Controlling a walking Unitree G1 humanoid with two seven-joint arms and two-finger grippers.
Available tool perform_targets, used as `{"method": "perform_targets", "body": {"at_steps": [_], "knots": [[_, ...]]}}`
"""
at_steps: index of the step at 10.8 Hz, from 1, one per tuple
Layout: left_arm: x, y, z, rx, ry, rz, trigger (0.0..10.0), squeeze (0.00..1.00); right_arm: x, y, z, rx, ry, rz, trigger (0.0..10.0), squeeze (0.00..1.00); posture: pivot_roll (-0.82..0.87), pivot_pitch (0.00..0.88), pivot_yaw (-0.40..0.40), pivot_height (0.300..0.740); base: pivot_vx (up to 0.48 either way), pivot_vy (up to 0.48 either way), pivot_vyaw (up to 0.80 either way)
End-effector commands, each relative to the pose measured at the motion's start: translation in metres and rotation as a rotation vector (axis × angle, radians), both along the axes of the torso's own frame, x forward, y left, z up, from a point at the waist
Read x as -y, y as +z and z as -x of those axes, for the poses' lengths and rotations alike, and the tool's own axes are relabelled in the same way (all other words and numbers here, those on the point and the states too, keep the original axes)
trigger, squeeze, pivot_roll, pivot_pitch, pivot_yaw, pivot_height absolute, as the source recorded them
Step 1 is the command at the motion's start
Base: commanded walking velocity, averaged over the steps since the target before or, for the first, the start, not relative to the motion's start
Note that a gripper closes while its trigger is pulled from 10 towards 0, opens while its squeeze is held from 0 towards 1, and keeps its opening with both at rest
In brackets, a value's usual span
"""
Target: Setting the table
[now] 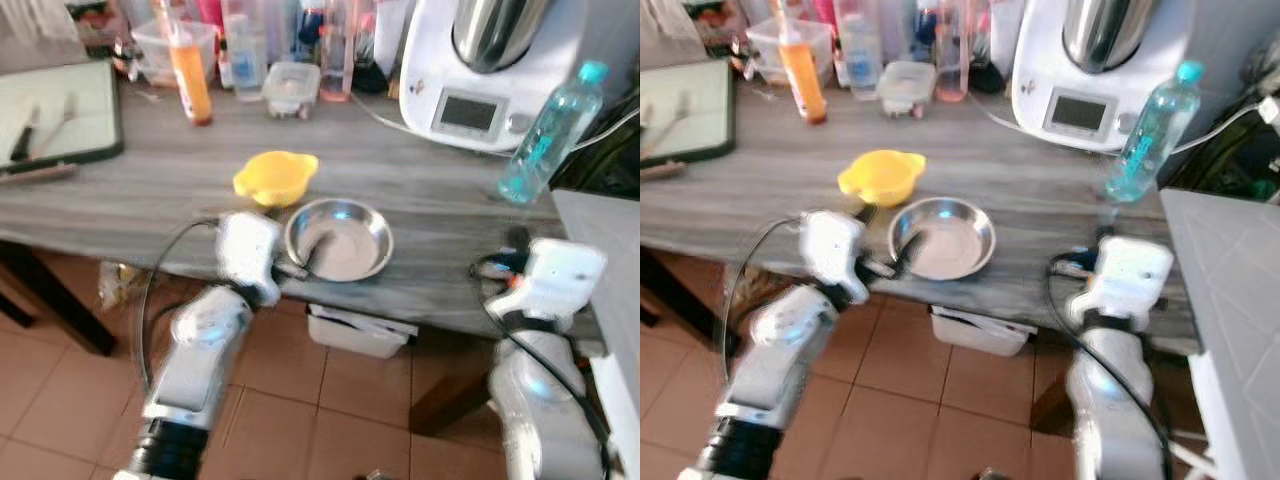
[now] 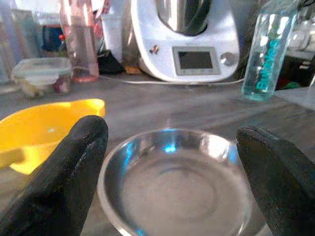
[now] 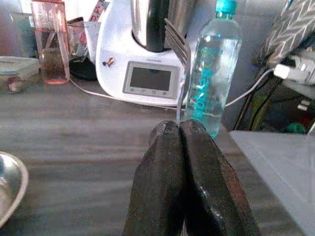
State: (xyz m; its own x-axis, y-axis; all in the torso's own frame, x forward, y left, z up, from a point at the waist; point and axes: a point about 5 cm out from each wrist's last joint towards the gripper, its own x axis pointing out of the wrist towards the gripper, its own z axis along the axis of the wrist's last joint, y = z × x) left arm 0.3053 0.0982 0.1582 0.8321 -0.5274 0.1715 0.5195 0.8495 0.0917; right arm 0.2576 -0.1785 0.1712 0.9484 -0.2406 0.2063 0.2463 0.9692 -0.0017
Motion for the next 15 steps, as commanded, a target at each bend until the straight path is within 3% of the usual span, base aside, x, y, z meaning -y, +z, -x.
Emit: {"method": "perform_targets", "body": {"at_steps": [1,5,6,9,11,12,15], "knots": [[-0.008,-0.001,0.002,-0.007,0.016,-0.003,10.0,0.00,-0.005,0.003,0.000,0.009,0.014,-0.006,10.0,0.00,0.12,0.134,-0.047,0.740,0.000,0.000,0.00],[-0.036,-0.015,0.025,-0.058,-0.112,-0.143,10.0,0.00,-0.008,-0.009,0.001,-0.059,0.031,-0.115,10.0,0.00,0.12,0.164,-0.038,0.740,0.000,0.000,0.00],[-0.041,-0.017,0.029,-0.069,-0.133,-0.168,10.0,0.00,-0.011,-0.012,-0.002,-0.077,0.062,-0.223,10.0,0.00,0.12,0.172,-0.036,0.740,0.000,0.000,0.00],[-0.033,-0.015,0.033,-0.082,-0.181,-0.162,10.0,0.00,-0.027,-0.022,-0.015,-0.147,0.200,-0.412,10.0,0.00,0.13,0.181,-0.028,0.740,0.000,0.000,0.00],[-0.033,-0.016,0.034,-0.092,-0.196,-0.163,10.0,0.00,-0.030,-0.026,-0.021,-0.173,0.227,-0.494,10.0,0.00,0.13,0.181,-0.027,0.740,0.000,0.000,0.00],[-0.031,-0.015,0.033,-0.095,-0.197,-0.161,10.0,0.00,-0.039,-0.027,-0.025,-0.183,0.297,-0.540,10.0,0.00,0.13,0.179,-0.027,0.740,0.000,0.000,0.00],[-0.027,-0.015,0.035,-0.099,-0.206,-0.160,10.0,0.00,-0.040,-0.032,-0.034,-0.193,0.324,-0.625,10.0,0.00,0.14,0.178,-0.026,0.740,0.000,0.000,0.00]]}}
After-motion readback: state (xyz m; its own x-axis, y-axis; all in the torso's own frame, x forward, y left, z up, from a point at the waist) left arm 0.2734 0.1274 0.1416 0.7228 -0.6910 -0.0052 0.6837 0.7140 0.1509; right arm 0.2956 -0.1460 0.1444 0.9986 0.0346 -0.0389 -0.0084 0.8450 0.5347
